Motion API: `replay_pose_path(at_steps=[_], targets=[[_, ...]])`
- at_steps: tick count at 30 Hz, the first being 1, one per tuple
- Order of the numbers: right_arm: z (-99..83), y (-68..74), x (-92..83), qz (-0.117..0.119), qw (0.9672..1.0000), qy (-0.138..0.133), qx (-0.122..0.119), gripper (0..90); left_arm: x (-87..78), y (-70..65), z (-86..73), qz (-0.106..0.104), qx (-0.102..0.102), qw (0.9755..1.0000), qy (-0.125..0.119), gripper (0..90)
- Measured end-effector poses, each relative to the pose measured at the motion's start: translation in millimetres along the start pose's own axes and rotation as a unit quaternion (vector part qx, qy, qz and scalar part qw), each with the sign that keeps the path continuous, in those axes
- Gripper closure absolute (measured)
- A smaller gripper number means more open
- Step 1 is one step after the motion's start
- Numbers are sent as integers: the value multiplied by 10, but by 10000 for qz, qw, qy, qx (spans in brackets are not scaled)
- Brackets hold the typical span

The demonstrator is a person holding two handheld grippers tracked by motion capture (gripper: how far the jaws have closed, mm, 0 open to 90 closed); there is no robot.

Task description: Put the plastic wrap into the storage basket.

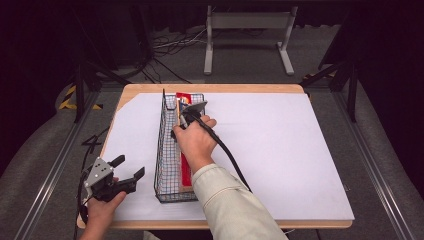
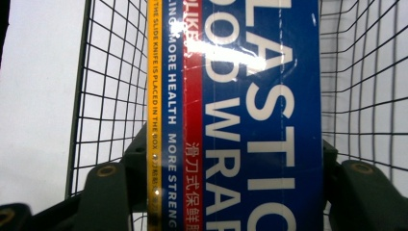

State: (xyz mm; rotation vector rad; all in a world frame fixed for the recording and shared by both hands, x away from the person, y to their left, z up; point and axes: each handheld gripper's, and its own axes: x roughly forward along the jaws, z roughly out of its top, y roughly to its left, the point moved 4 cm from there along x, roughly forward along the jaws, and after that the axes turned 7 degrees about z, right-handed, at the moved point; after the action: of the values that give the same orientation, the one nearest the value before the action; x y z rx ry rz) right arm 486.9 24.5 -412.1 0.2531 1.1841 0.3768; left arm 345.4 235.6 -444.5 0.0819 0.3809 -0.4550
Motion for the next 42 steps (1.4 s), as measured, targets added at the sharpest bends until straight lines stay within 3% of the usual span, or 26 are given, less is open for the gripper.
replay_pose_path(at_steps=[9, 12, 14, 20, 32, 42], targets=[[-25, -50, 74, -240, 9997, 63, 18, 406, -4, 2, -5, 5, 14, 10000, 7, 172], [-38, -24, 99, -224, 9997, 82, 53, 405, -6, 2, -3, 17, 23, 10000, 4, 172], [-56, -8, 121, -248, 9996, 139, -1, 405, -10, -22, 2, 131, 201, 9997, 6, 171], [-66, -34, 148, -353, 9992, 190, 50, 405, 1, -82, 10, 115, 392, 9992, 23, 170], [-93, -43, 201, -550, 9982, 225, 92, 403, -17, -71, 12, 111, 326, 9994, -3, 171], [-108, -35, 236, -541, 9983, 231, 63, 401, -14, -62, 8, 102, 284, 9995, 9, 171]])
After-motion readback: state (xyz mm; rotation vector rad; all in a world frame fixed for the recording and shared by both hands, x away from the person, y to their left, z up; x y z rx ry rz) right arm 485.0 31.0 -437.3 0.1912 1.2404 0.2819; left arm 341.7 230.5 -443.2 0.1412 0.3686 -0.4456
